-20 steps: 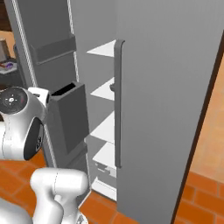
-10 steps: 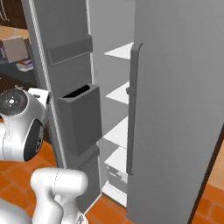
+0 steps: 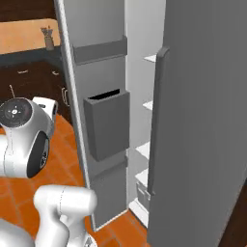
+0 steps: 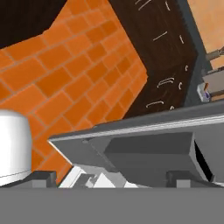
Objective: Take the meat container that has the fish and place it on the second highest rack of the freezer. Then take the vegetable container that has the carrot and eggplant and place it on the highest rack of the freezer.
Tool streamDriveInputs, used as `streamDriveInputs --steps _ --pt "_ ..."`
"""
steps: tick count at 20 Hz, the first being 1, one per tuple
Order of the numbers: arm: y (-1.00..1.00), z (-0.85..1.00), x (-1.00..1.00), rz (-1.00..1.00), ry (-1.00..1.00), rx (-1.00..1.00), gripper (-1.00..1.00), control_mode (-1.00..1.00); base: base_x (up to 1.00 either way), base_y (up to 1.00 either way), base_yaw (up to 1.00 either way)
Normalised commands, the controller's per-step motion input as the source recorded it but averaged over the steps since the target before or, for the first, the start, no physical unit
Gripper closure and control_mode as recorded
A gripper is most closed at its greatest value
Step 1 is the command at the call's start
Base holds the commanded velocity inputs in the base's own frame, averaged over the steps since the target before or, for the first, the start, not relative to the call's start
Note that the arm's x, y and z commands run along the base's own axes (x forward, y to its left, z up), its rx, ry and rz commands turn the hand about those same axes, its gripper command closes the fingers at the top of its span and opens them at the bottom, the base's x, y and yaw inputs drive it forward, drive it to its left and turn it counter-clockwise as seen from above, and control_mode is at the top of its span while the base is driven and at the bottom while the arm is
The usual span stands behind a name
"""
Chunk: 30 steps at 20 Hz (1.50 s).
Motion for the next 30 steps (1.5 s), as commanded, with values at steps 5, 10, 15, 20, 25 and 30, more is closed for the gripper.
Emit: streamDriveInputs --steps 5,10,15,20,25,30 --pt "0.00 0.00 0.00 0.00 0.00 0.00 -1.00 1.00 -0.54 0.01 0.70" --pt "0.00 0.00 0.00 0.00 0.00 0.00 -1.00 1.00 -0.43 0.16 0.75" --pt "0.00 0.00 0.00 0.00 0.00 0.00 -1.00 1.00 0.30 0.29 0.49" --pt "0.00 0.00 0.00 0.00 0.00 0.00 -1.00 1.00 0.99 0.27 0.07" --pt "0.00 0.00 0.00 0.00 0.00 0.00 -1.00 1.00 1.00 0.30 0.11" --pt "0.00 0.00 0.00 0.00 0.00 0.00 -1.00 1.00 1.00 0.06 -0.07"
